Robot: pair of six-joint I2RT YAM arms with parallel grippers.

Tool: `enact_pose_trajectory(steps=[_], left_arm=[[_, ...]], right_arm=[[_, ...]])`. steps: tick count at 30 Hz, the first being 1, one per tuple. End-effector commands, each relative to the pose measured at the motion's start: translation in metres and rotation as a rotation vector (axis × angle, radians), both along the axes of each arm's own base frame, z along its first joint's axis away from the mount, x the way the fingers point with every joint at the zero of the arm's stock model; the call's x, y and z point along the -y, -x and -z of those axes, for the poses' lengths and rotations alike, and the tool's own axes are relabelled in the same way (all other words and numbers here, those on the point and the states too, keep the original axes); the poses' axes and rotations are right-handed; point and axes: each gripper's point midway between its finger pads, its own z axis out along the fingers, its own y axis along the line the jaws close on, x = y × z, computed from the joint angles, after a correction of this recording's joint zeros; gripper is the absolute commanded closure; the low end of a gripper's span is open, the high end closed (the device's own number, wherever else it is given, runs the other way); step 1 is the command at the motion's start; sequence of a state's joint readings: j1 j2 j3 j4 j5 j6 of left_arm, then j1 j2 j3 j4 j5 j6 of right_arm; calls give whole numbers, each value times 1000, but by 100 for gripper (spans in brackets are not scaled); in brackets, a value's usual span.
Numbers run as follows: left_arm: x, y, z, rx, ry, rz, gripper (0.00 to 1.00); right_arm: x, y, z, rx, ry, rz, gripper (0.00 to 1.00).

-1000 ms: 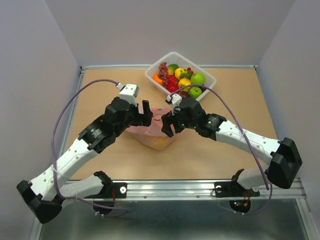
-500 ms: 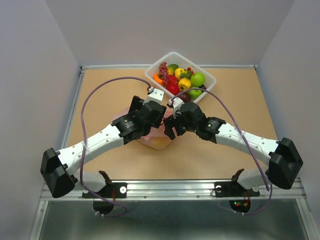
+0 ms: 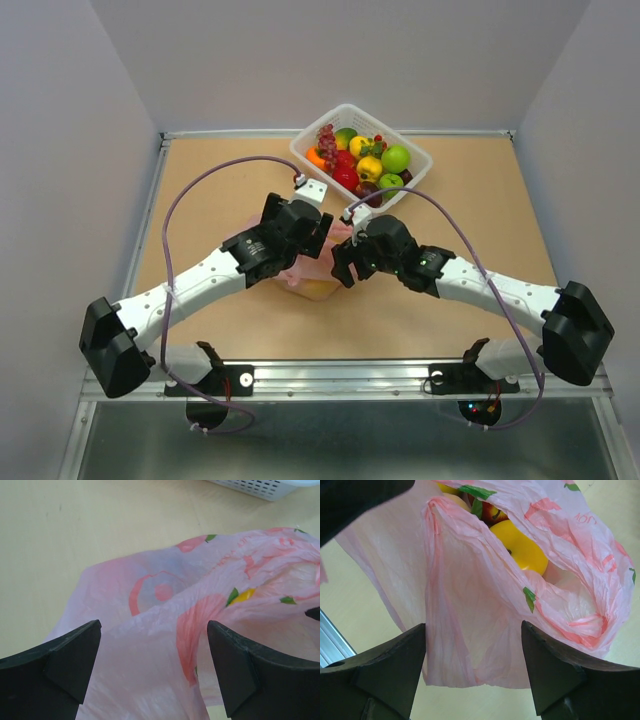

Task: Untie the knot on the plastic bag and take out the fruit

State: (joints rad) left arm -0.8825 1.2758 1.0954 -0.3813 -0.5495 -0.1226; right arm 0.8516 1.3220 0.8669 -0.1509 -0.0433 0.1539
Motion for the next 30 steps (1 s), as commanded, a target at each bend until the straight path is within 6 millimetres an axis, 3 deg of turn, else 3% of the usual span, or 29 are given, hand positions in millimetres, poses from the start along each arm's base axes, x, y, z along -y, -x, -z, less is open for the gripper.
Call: enact_pose_trajectory(steps=[1, 7, 10, 14, 16, 19, 21, 22, 23, 26, 30], left_arm=[[8, 7, -11, 24, 62, 76, 1], [2, 7, 21, -42, -48, 62, 1], [-13, -3, 28, -13, -113, -33, 3], [-31, -21, 23, 21, -144, -162, 19], [-40, -33, 14, 42, -123, -220, 32], [-50, -51, -3, 89, -79, -280, 49], [-61, -63, -15, 115, -78, -332, 55], [-67, -67, -20, 129, -80, -360, 57], [-75, -71, -23, 145, -103, -402, 57], [-100, -83, -44, 197, -105, -501, 57], [-142, -94, -58, 260, -98, -656, 57]], right_arm=[[-7, -5, -19, 66, -70, 9, 21], [-7, -5, -19, 65, -91, 17, 20], [-8, -3, -15, 52, -94, 10, 20], [-4, 3, 3, 19, -77, 13, 21], [-1, 6, 16, -3, -61, 21, 23], [5, 13, 36, -41, -51, 33, 37], [10, 19, 50, -72, -43, 46, 54], [12, 20, 54, -83, -40, 54, 60], [15, 22, 59, -96, -39, 71, 73], [25, 29, 73, -132, -25, 106, 92], [40, 35, 84, -164, -26, 182, 99]])
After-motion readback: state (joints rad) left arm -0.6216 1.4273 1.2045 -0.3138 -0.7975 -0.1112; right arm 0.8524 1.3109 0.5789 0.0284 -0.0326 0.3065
